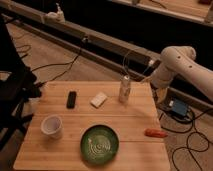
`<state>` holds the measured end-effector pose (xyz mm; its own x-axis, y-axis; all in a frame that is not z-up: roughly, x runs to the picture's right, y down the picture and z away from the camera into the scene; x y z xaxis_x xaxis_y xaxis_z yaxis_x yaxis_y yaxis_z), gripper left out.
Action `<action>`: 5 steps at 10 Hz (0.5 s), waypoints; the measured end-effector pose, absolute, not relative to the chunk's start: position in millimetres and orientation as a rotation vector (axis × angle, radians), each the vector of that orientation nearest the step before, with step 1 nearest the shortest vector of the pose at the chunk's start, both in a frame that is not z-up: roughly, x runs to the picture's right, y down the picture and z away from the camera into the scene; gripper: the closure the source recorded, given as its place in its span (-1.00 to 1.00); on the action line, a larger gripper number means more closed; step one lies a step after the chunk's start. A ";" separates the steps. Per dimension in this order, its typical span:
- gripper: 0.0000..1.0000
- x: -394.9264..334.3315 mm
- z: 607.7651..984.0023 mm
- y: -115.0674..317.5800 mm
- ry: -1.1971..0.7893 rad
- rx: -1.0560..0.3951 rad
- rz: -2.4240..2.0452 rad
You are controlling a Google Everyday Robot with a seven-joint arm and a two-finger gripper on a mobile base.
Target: Pick up the ceramic bowl
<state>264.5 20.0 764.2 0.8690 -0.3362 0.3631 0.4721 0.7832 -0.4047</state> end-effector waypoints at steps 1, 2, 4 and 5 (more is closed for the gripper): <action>-0.60 264.4 764.3 19.8 -0.280 -0.507 -0.441; -0.60 262.6 763.4 20.4 -0.291 -0.507 -0.438; -0.60 245.1 755.5 32.7 -0.370 -0.511 -0.452; -0.60 238.8 753.3 45.2 -0.392 -0.526 -0.477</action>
<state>238.8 45.2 753.3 0.8200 -0.3287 0.4686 0.5235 0.7617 -0.3818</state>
